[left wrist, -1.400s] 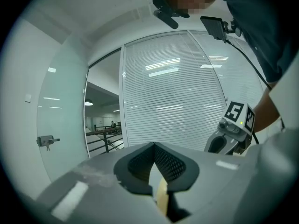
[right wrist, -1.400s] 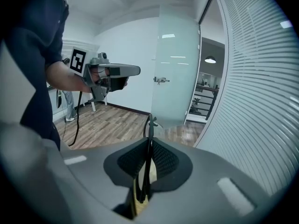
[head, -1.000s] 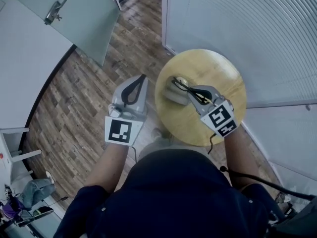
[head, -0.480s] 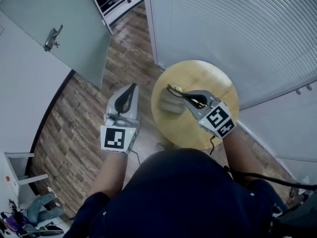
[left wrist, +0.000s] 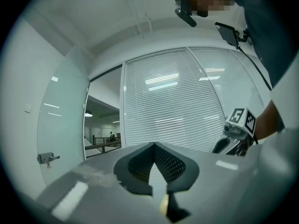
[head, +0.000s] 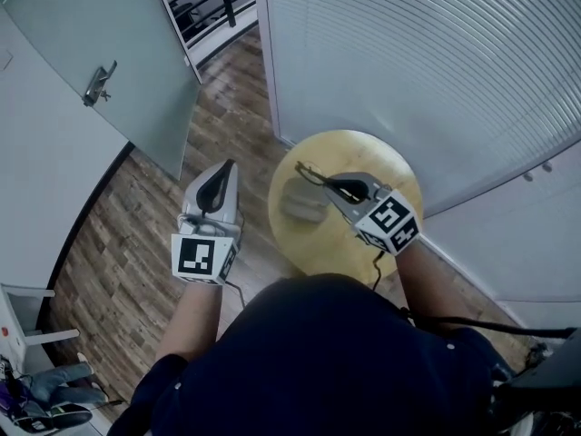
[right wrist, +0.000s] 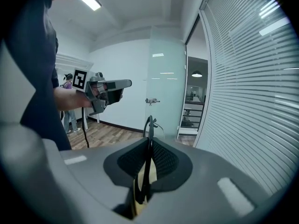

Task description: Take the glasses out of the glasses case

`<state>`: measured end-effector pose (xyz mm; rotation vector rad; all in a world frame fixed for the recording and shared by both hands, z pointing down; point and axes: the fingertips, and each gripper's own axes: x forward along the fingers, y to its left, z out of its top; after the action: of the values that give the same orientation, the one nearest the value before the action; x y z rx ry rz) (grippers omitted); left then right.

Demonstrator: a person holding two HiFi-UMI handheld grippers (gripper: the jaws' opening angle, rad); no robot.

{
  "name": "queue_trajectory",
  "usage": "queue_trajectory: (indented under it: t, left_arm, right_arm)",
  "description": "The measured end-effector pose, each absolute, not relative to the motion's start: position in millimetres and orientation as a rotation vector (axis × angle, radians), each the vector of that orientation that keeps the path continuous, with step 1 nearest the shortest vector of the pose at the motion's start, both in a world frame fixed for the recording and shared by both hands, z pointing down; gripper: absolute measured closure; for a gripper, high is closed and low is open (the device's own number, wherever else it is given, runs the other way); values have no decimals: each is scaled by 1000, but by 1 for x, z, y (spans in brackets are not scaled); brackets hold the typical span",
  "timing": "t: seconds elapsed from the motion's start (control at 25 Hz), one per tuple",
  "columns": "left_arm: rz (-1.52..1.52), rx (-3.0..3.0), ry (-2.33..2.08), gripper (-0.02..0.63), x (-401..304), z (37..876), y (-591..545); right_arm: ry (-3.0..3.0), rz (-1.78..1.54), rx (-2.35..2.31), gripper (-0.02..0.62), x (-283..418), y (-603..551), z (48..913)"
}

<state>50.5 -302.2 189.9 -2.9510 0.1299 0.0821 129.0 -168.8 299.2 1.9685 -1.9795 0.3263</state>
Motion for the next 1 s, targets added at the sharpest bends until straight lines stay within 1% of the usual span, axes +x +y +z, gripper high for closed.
queue_trajectory:
  t: [0.28,0.52,1.0]
  left_arm:
    - [68,-2940,86,600,46,183,-301]
    - [66,-2925,103,600,31,182,-331]
    - [44,-2921,63,600,50,181,-309]
  right_arm:
    - [-1973,313,2012,561,130,-173,294]
    - [-1990,316,2030,561,121,-202,296]
    - [-1961,364,2039,561,140,-176,293]
